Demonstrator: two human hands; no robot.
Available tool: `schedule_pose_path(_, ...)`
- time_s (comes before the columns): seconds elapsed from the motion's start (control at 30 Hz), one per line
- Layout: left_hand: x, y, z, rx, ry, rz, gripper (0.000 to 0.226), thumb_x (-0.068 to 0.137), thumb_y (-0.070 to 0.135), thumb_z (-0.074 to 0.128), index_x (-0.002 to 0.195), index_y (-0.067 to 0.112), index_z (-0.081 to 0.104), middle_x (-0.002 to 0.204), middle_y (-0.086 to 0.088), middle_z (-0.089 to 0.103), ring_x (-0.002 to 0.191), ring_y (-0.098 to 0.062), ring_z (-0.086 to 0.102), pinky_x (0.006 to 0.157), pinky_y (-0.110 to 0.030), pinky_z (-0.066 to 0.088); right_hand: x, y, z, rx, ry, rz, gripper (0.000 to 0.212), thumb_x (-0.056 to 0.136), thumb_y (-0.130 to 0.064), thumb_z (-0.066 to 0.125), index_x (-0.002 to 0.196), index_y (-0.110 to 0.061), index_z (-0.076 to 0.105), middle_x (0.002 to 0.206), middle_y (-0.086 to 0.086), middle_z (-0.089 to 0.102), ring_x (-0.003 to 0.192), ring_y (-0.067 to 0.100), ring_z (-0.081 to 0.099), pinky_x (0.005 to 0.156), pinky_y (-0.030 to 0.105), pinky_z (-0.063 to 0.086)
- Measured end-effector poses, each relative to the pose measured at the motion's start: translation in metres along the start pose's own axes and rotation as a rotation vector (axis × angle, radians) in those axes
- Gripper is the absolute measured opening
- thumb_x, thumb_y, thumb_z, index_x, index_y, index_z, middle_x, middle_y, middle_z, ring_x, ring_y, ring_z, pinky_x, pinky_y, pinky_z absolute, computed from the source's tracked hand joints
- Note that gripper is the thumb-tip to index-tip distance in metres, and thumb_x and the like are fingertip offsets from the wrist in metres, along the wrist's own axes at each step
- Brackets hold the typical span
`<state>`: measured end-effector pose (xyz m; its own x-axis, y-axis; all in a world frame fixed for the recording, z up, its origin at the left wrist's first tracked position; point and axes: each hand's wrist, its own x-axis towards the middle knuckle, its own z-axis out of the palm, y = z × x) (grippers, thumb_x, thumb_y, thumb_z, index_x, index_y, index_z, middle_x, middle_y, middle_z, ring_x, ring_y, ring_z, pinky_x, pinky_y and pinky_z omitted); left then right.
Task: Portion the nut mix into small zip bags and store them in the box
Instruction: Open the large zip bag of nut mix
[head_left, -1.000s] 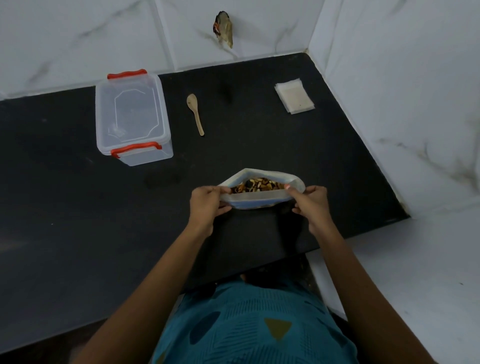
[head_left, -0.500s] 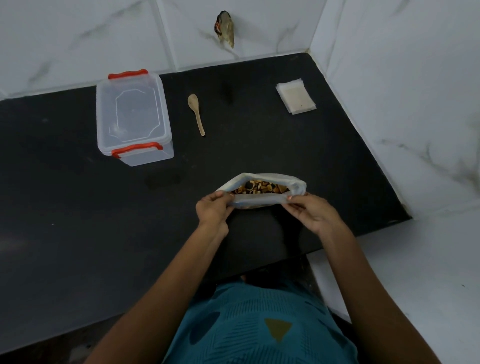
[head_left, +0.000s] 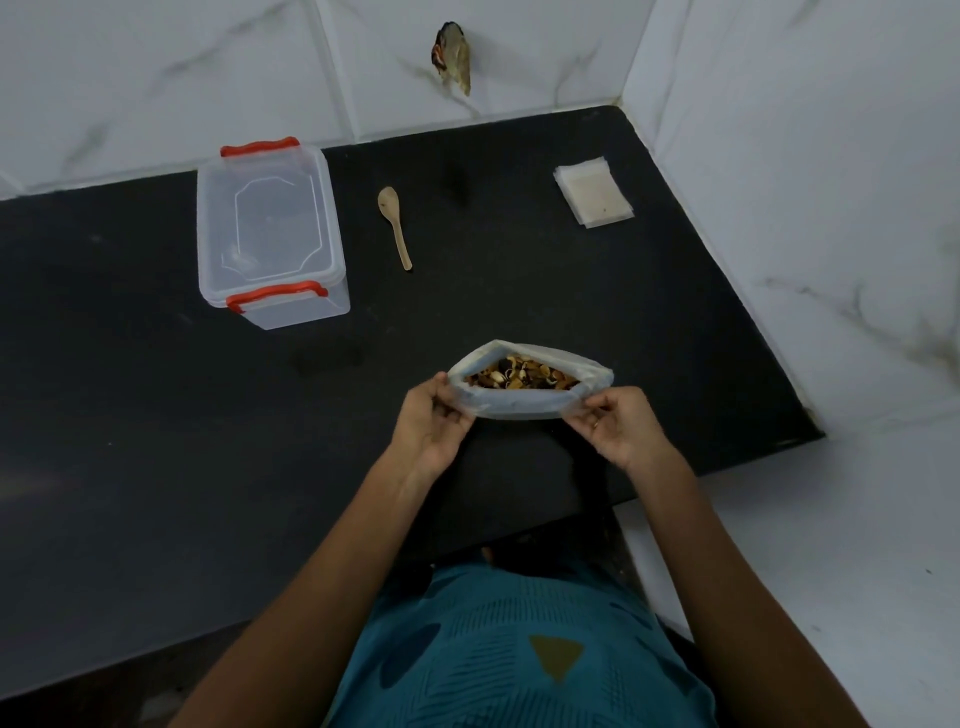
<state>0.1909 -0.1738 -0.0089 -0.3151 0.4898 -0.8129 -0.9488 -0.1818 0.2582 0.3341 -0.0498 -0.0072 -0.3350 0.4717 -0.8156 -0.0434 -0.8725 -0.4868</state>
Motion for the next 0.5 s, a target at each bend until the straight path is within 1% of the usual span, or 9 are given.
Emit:
schedule_pose_path(0.07,-0.001,-0.001,-0.002,0.118,-0.027,0.041,0.014,0.088,0.003,0.047,0.099,0.008,0.052,0.103,-0.011,0.053,0.09,-0.019,0.055,0.085,-0.034,0.05,0.002,0.005,-0.002,-0.126,0.007,-0.13,0.038,0.087,0.007,0.038,0.123,-0.002,0.041,0.103,0.016,0.056,0.092,0.025,0.06,0.075,0.036,0.052)
schedule_pose_path(0.13,0.004,-0.004,-0.005,0.289,-0.015,0.15,0.025,0.09,0.009,0.052,0.114,0.011,0.044,0.113,-0.013,0.054,0.097,-0.021,0.058,0.079,-0.034,0.052,0.005,0.01,-0.006,-0.483,0.15,-0.389,0.03,0.087,-0.001,0.052,0.113,-0.012,0.041,0.106,0.012,0.055,0.095,0.024,0.061,0.076,0.034,0.053)
schedule_pose_path(0.17,0.007,-0.005,-0.007,0.36,0.003,0.214,0.029,0.091,0.011,0.052,0.116,0.015,0.039,0.114,-0.012,0.053,0.1,-0.022,0.057,0.082,-0.036,0.052,0.005,0.011,-0.008,-0.673,0.223,-0.538,0.029,0.085,-0.006,0.059,0.106,-0.016,0.043,0.105,0.01,0.055,0.095,0.023,0.06,0.077,0.034,0.054)
schedule_pose_path(0.2,0.009,-0.007,-0.009,0.417,0.017,0.267,0.031,0.092,0.013,0.053,0.116,0.019,0.035,0.113,-0.01,0.053,0.103,-0.023,0.057,0.085,-0.037,0.051,0.005,0.012,-0.011,-0.792,0.259,-0.651,0.029,0.082,-0.008,0.063,0.103,-0.018,0.044,0.103,0.008,0.055,0.094,0.021,0.059,0.078,0.033,0.053)
schedule_pose_path(0.23,0.01,-0.007,-0.011,0.471,0.021,0.302,0.031,0.093,0.015,0.052,0.118,0.02,0.034,0.111,-0.008,0.053,0.105,-0.022,0.057,0.088,-0.038,0.051,0.005,0.012,-0.013,-0.833,0.261,-0.706,0.029,0.081,-0.01,0.065,0.102,-0.019,0.046,0.103,0.007,0.055,0.092,0.017,0.058,0.077,0.028,0.053)
schedule_pose_path(0.3,0.012,-0.009,-0.015,0.565,-0.008,0.341,0.024,0.094,0.018,0.05,0.117,0.015,0.043,0.109,-0.007,0.056,0.102,-0.019,0.058,0.085,-0.034,0.052,0.004,0.01,-0.015,-0.837,0.242,-0.735,0.027,0.082,-0.012,0.065,0.105,-0.017,0.052,0.107,0.003,0.051,0.086,0.006,0.054,0.067,0.01,0.046)
schedule_pose_path(0.33,0.013,-0.011,-0.017,0.602,-0.024,0.354,0.02,0.095,0.02,0.048,0.112,0.012,0.049,0.108,-0.008,0.058,0.099,-0.018,0.059,0.083,-0.032,0.053,0.004,0.009,-0.016,-0.85,0.247,-0.737,0.026,0.084,-0.013,0.064,0.108,-0.013,0.054,0.109,0.003,0.049,0.084,0.004,0.052,0.063,0.007,0.043)
schedule_pose_path(0.43,0.014,-0.016,-0.02,0.667,-0.015,0.404,0.016,0.094,0.024,0.049,0.094,0.011,0.059,0.098,-0.007,0.062,0.095,-0.018,0.06,0.082,-0.031,0.053,0.003,0.008,-0.016,-0.95,0.275,-0.807,0.029,0.085,-0.023,0.064,0.109,-0.009,0.055,0.113,0.004,0.047,0.089,0.009,0.053,0.067,0.013,0.044)
schedule_pose_path(0.5,0.015,-0.018,-0.021,0.702,0.003,0.428,0.019,0.094,0.026,0.051,0.087,0.012,0.062,0.093,-0.006,0.063,0.093,-0.019,0.06,0.085,-0.033,0.052,0.004,0.01,-0.017,-1.052,0.297,-0.868,0.041,0.082,-0.029,0.068,0.113,-0.009,0.052,0.116,0.003,0.045,0.092,0.013,0.055,0.073,0.023,0.049)
